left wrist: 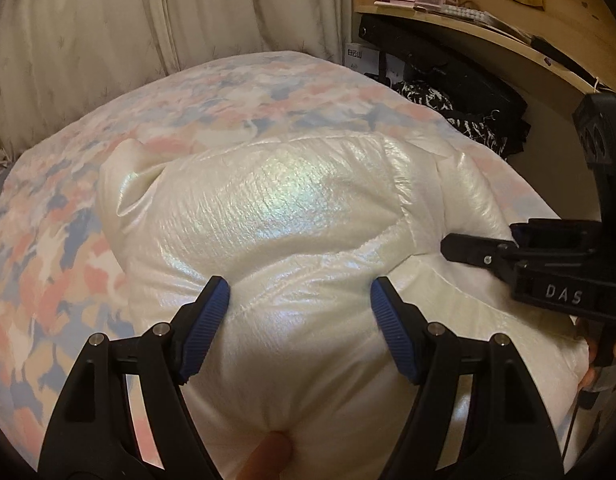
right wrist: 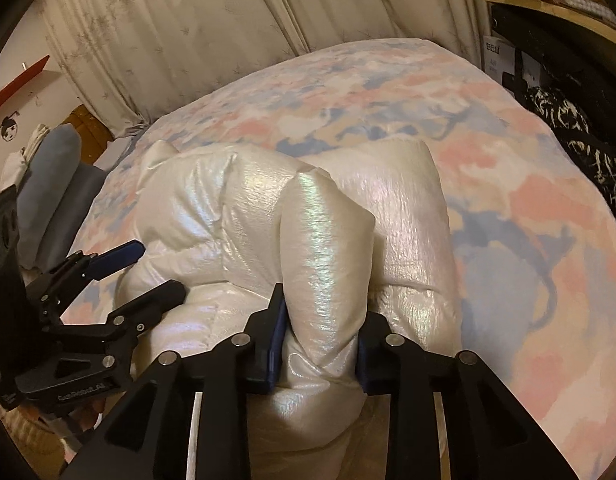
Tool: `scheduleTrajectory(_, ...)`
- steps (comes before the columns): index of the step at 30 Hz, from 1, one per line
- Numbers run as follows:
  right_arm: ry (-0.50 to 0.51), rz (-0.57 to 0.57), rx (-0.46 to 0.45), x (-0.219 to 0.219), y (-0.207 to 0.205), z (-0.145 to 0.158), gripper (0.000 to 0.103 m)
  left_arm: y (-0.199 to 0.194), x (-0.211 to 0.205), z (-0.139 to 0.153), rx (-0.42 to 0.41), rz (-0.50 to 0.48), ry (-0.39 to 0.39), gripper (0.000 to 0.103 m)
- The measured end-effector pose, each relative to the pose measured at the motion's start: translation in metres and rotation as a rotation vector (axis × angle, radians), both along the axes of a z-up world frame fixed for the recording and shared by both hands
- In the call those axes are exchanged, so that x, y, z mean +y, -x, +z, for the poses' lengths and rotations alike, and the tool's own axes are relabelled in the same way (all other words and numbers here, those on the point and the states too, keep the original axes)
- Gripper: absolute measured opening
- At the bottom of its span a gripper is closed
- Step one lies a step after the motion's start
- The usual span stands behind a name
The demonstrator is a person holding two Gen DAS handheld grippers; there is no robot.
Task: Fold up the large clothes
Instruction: 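Grasp the white jacket bundle with the left tool while the right tool grips its folded end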
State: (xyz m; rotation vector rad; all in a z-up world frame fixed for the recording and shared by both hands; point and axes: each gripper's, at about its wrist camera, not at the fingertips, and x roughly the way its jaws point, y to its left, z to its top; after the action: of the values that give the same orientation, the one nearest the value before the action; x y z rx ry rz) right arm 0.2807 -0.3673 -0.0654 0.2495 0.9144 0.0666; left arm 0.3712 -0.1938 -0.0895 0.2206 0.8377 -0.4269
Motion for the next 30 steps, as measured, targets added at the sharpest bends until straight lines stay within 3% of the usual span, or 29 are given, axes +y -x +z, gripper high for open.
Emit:
scheduleTrajectory(14,-0.061,-0.002,0.01,-0.004,-0.034,-0.047,0.034,-0.003,0.001,-0.027,-0.009,0.01,-0.011,0.081)
scheduleTrajectory(30,-0.095,-0.013,-0.004,-0.003,-0.039,-0.067,0.036,-0.007,0.006,-0.051,-0.016,0.031,0.025,0.086)
